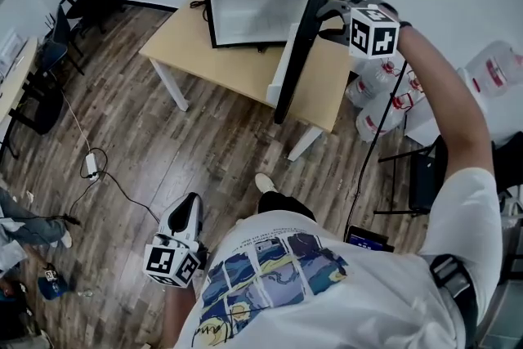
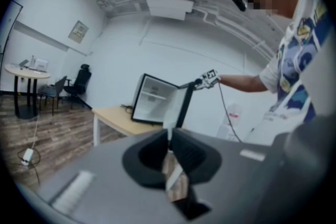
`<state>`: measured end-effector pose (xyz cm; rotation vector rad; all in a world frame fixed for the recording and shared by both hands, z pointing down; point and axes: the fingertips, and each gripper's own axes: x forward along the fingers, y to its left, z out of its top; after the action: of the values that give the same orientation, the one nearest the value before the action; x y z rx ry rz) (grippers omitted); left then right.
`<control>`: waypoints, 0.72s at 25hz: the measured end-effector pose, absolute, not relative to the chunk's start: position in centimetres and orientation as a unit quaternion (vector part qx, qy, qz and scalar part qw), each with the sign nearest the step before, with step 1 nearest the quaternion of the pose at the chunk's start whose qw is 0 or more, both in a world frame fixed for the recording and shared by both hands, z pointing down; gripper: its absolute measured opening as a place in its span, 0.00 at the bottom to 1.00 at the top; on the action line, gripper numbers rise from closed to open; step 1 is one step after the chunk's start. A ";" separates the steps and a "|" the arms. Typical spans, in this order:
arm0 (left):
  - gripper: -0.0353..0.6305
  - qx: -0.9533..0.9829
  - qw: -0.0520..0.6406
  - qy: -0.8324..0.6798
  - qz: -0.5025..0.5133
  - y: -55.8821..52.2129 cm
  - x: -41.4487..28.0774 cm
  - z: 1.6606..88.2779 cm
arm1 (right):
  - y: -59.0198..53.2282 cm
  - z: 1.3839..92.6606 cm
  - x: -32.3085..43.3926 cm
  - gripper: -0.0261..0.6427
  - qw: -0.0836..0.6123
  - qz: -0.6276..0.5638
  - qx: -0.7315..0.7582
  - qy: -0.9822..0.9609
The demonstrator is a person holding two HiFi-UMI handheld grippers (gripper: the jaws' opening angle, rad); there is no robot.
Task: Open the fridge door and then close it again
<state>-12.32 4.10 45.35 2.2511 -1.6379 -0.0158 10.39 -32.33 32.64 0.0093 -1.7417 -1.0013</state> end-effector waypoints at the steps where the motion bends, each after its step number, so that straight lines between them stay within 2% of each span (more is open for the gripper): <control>1: 0.10 0.797 0.178 -0.577 -0.005 4.0 -12.2 45.4 | -32.3 32.6 10.7 0.15 0.540 -0.422 0.003 -0.728; 18: 0.10 0.821 0.177 -0.542 0.001 1.7 -10.4 45.3 | -31.6 32.5 17.3 0.15 0.588 -0.437 0.015 -0.680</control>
<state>-10.39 1.72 45.26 2.3241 -1.5353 0.0026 17.29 -31.59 32.53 0.0352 -1.5850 -1.0181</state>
